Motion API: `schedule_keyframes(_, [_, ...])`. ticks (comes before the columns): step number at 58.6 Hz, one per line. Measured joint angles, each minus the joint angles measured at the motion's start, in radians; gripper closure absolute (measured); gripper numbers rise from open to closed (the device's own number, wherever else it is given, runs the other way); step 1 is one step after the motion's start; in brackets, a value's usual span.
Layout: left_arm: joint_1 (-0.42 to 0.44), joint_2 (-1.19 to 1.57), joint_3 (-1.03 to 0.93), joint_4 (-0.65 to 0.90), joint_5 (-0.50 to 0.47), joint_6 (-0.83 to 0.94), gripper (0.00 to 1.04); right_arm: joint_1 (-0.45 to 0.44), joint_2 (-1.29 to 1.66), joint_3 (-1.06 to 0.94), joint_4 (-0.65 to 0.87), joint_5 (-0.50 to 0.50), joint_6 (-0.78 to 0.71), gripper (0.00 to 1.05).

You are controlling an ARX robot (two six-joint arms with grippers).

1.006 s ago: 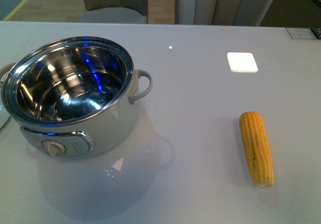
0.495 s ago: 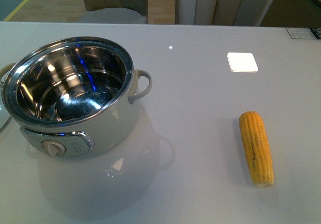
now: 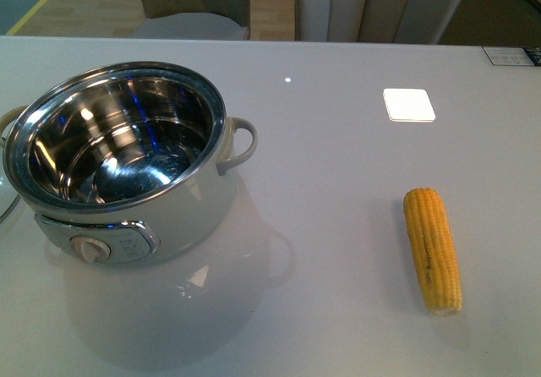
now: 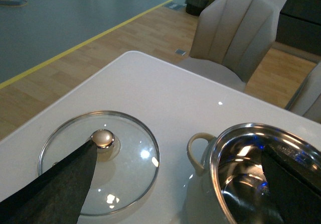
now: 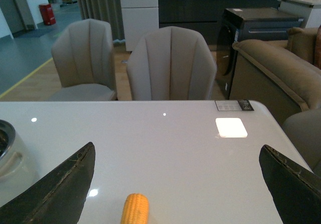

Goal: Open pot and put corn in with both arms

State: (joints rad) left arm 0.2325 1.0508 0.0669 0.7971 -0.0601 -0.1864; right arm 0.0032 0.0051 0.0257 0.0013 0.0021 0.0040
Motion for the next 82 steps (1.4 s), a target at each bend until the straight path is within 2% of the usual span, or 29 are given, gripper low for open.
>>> schedule_keyframes(15, [-0.029,-0.023,-0.038,-0.015,-0.005,0.025,0.07,0.0,0.0,0.0,0.0,0.0,0.0,0.09])
schedule_keyframes(16, [-0.027,-0.014,-0.042,0.002,0.016,0.039,0.08,0.0,0.0,0.0,0.0,0.0,0.0,0.09])
schedule_keyframes(18, [-0.013,0.041,-0.058,0.133,0.122,0.074,0.15,0.0,0.0,0.0,0.0,0.001,0.0,0.09])
schedule_keyframes(21, [-0.012,0.087,-0.063,0.283,0.216,0.113,0.23,0.0,-0.001,0.0,0.0,0.0,-0.001,0.09])
schedule_keyframes(24, [-0.029,0.053,-0.065,0.314,0.249,0.137,0.33,0.0,-0.002,0.0,0.0,0.0,0.0,0.09])
schedule_keyframes(38, [-0.095,-0.246,-0.065,0.036,0.191,0.169,0.74,0.0,-0.001,0.0,-0.002,0.0,0.0,0.09])
schedule_keyframes(41, [-0.114,-0.342,-0.065,-0.06,0.172,0.172,0.88,0.0,-0.001,0.0,-0.002,0.0,0.0,0.09])
schedule_keyframes(43, [-0.123,-0.375,-0.065,-0.093,0.162,0.172,0.93,0.0,-0.001,0.0,-0.002,0.0,0.0,0.09])
schedule_keyframes(45, [-0.164,-0.424,-0.065,-0.143,0.095,0.173,1.01,0.0,-0.001,0.0,-0.002,-0.001,-0.001,0.09])
schedule_keyframes(49, [-0.214,-0.493,-0.06,-0.213,0.072,0.174,1.02,0.0,-0.001,0.0,-0.002,-0.001,0.0,0.09])
schedule_keyframes(55, [-0.229,-0.616,-0.056,-0.368,0.062,0.175,1.02,0.0,-0.001,0.0,-0.002,0.0,-0.001,0.09])
schedule_keyframes(82, [-0.23,-0.8,-0.056,-0.546,0.06,0.175,1.02,0.0,-0.001,0.0,-0.002,0.0,0.0,0.09])
